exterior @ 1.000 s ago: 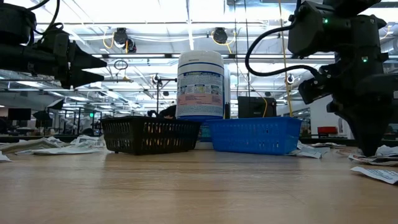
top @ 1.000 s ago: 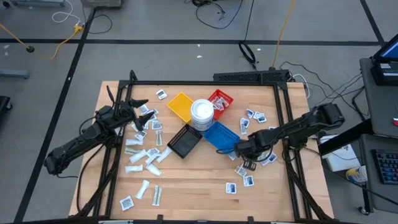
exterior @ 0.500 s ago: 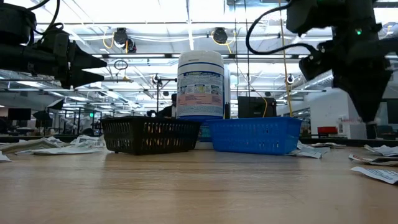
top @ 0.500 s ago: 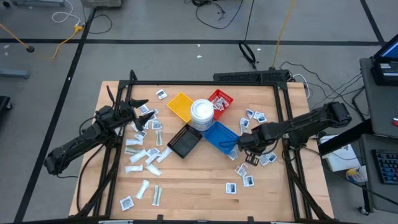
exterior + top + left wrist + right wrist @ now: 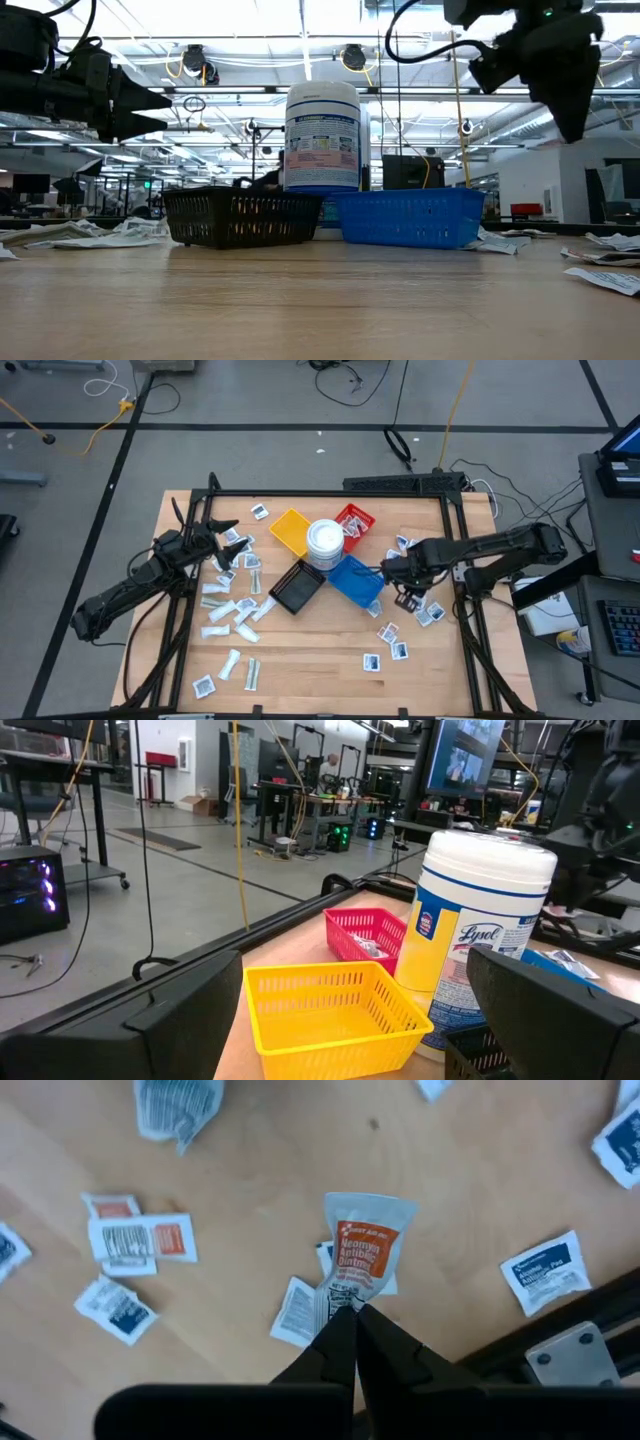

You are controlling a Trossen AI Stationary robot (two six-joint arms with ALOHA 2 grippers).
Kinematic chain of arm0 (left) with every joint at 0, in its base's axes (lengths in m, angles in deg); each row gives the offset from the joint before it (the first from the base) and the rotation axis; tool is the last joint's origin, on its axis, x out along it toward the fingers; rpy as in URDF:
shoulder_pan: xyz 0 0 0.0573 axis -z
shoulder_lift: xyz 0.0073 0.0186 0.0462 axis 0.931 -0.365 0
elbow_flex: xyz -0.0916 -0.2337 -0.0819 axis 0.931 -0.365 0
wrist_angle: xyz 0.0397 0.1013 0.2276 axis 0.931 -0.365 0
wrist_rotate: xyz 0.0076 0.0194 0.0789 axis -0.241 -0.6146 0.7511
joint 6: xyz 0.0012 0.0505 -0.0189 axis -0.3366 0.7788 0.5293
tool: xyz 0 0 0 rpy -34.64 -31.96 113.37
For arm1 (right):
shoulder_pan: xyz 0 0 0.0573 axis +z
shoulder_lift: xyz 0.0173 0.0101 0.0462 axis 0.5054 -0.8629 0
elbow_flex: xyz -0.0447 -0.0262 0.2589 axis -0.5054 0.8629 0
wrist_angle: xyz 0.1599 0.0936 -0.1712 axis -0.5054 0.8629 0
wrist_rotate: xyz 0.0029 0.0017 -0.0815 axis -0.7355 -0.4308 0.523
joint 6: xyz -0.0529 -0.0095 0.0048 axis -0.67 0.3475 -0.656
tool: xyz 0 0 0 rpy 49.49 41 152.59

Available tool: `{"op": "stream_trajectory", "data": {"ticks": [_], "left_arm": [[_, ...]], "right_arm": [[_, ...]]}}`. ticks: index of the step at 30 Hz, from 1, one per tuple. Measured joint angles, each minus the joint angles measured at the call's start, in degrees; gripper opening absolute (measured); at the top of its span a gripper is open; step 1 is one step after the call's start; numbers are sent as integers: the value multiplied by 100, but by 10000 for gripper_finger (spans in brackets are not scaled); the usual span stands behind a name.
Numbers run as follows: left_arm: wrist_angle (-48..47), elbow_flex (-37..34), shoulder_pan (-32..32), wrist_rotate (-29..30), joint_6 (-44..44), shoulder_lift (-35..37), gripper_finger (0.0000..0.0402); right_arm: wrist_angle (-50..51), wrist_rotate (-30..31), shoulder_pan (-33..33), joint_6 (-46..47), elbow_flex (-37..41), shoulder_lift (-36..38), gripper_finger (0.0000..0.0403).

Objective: Pick & Place First Aid Supplies
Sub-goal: Put the ointment pack into the red bin

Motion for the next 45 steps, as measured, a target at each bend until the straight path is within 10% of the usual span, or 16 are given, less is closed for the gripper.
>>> {"op": "stream_trajectory", "data": {"ticks": [17,45], "left_arm": [[0,1,-2,0,0,-2,392],[-2,1,1,2,0,0,392]], "right_arm": [[-543,-12,-1918,-1148,-226,-797,0],[-269,-40,-3544,-2650,-4512,-3808,0]]}}
